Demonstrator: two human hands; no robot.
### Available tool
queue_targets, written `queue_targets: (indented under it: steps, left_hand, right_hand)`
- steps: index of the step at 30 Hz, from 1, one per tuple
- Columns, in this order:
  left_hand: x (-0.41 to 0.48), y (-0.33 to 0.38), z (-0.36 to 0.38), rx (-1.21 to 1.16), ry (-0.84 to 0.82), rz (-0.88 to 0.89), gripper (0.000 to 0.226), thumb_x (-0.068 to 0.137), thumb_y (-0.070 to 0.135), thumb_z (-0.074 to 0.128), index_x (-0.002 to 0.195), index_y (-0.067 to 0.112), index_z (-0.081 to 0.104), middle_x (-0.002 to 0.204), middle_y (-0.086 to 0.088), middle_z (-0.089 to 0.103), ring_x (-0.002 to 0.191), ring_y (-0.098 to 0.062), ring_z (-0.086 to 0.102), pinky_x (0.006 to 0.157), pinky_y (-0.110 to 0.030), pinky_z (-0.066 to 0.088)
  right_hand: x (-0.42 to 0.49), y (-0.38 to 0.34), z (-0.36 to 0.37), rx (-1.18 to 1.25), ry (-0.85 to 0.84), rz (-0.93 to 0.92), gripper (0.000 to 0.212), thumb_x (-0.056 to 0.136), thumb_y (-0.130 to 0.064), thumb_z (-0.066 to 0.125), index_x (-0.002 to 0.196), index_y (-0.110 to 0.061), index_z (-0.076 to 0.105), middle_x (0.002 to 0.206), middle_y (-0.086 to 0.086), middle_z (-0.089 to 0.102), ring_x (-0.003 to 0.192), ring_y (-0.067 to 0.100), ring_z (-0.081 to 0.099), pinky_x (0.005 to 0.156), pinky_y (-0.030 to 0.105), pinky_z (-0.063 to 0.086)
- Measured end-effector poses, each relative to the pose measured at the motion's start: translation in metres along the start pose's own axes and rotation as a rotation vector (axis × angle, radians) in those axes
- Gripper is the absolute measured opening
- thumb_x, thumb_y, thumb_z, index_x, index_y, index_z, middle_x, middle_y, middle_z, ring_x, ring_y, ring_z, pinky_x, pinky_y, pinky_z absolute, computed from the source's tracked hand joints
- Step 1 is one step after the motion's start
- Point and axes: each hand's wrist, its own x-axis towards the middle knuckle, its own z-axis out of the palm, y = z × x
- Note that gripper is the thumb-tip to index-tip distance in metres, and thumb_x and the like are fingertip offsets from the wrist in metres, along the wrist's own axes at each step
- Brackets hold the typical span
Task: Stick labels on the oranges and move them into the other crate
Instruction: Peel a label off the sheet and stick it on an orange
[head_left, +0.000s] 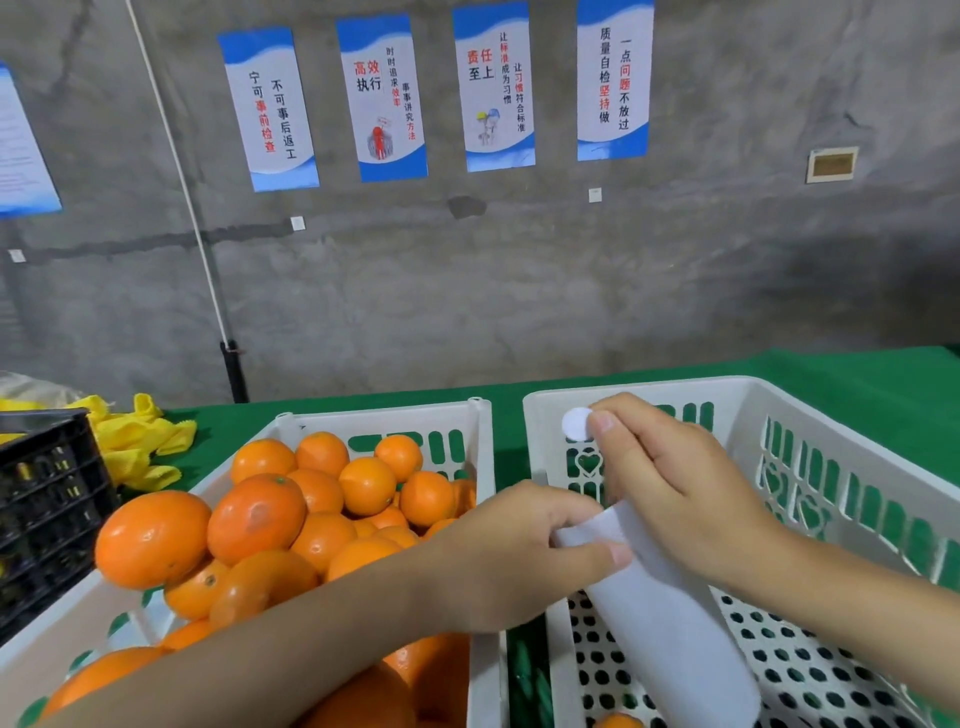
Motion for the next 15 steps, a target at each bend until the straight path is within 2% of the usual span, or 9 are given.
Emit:
queue_targets:
  steps: [1, 2, 4, 6, 7, 9, 11, 13, 15]
  left_hand:
    - [0.000, 0.000, -0.001, 0.007, 0.011, -0.007, 0.038, 0.097, 0.041, 0.057, 0.088, 0.005, 0.063, 0.073, -0.016, 0.053, 0.067, -0.029, 0.047, 0.060, -0.036, 0.037]
    - [0.001, -0.001, -0.004, 0.015, 0.022, -0.013, 0.037, 0.096, 0.043, 0.056, 0.090, 0.008, 0.066, 0.078, -0.014, 0.059, 0.069, -0.025, 0.053, 0.061, -0.035, 0.040]
    - [0.004, -0.007, -0.015, -0.026, 0.078, -0.023, 0.021, 0.098, 0.046, 0.056, 0.091, 0.031, 0.070, 0.082, 0.009, 0.068, 0.072, 0.001, 0.059, 0.063, -0.018, 0.044]
    - [0.003, -0.020, -0.039, 0.027, 0.234, -0.050, 0.015, 0.100, 0.046, 0.053, 0.106, 0.044, 0.067, 0.100, 0.021, 0.070, 0.084, 0.010, 0.061, 0.072, -0.012, 0.047]
    - [0.002, -0.029, -0.056, 0.214, 0.326, -0.072, 0.020, 0.101, 0.045, 0.051, 0.115, 0.041, 0.065, 0.109, 0.021, 0.069, 0.095, 0.007, 0.061, 0.081, -0.020, 0.050]
    - [-0.006, -0.049, -0.087, 0.732, 0.389, -0.206, 0.030, 0.102, 0.040, 0.049, 0.127, 0.032, 0.062, 0.123, 0.012, 0.067, 0.114, -0.012, 0.057, 0.096, -0.035, 0.047]
    - [-0.016, -0.067, -0.103, 0.889, 0.328, -0.396, 0.027, 0.100, 0.036, 0.052, 0.124, 0.030, 0.064, 0.124, 0.005, 0.067, 0.115, -0.020, 0.057, 0.094, -0.035, 0.046]
    - [-0.019, -0.079, -0.100, 0.759, 0.175, -0.512, 0.016, 0.097, 0.036, 0.055, 0.111, 0.032, 0.062, 0.116, 0.007, 0.067, 0.107, -0.018, 0.059, 0.083, -0.031, 0.047]
    - [-0.015, -0.088, -0.090, 0.643, -0.010, -0.550, 0.019, 0.095, 0.042, 0.058, 0.114, 0.036, 0.057, 0.109, 0.007, 0.064, 0.101, -0.015, 0.060, 0.080, -0.030, 0.048]
  right_hand:
    - [0.002, 0.000, -0.002, -0.015, 0.033, 0.017, 0.027, 0.097, -0.050, 0.033, 0.081, -0.036, 0.049, 0.064, -0.005, 0.055, 0.057, 0.012, 0.051, 0.058, 0.035, 0.045]
    - [0.004, 0.001, -0.004, -0.026, 0.061, 0.033, 0.025, 0.098, -0.047, 0.035, 0.079, -0.038, 0.049, 0.062, -0.007, 0.053, 0.056, 0.011, 0.047, 0.056, 0.032, 0.041]
    - [0.008, 0.002, -0.009, -0.046, 0.095, 0.076, 0.024, 0.098, -0.041, 0.040, 0.078, -0.035, 0.051, 0.058, -0.008, 0.051, 0.054, 0.009, 0.044, 0.056, 0.033, 0.038]
    - [0.010, 0.005, -0.014, -0.094, 0.081, 0.118, 0.025, 0.096, -0.038, 0.041, 0.078, -0.029, 0.055, 0.055, -0.008, 0.049, 0.051, 0.008, 0.041, 0.053, 0.035, 0.034]
    - [0.010, 0.005, -0.016, -0.120, 0.054, 0.132, 0.026, 0.096, -0.037, 0.042, 0.077, -0.027, 0.058, 0.052, -0.007, 0.049, 0.049, 0.008, 0.039, 0.050, 0.033, 0.031]
    - [0.009, 0.004, -0.018, -0.157, -0.013, 0.146, 0.029, 0.095, -0.038, 0.044, 0.078, -0.024, 0.063, 0.050, 0.000, 0.049, 0.045, 0.008, 0.037, 0.050, 0.030, 0.030]
    - [0.007, 0.002, -0.018, -0.175, -0.071, 0.160, 0.029, 0.093, -0.041, 0.046, 0.079, -0.027, 0.067, 0.044, -0.003, 0.048, 0.041, 0.008, 0.037, 0.048, 0.028, 0.031]
    - [0.006, 0.000, -0.017, -0.200, -0.128, 0.158, 0.025, 0.092, -0.042, 0.048, 0.081, -0.031, 0.068, 0.039, -0.007, 0.043, 0.039, 0.009, 0.036, 0.048, 0.025, 0.029]
    - [0.005, -0.001, -0.014, -0.216, -0.175, 0.142, 0.023, 0.091, -0.043, 0.049, 0.083, -0.033, 0.068, 0.038, -0.006, 0.041, 0.038, 0.010, 0.035, 0.048, 0.027, 0.030]
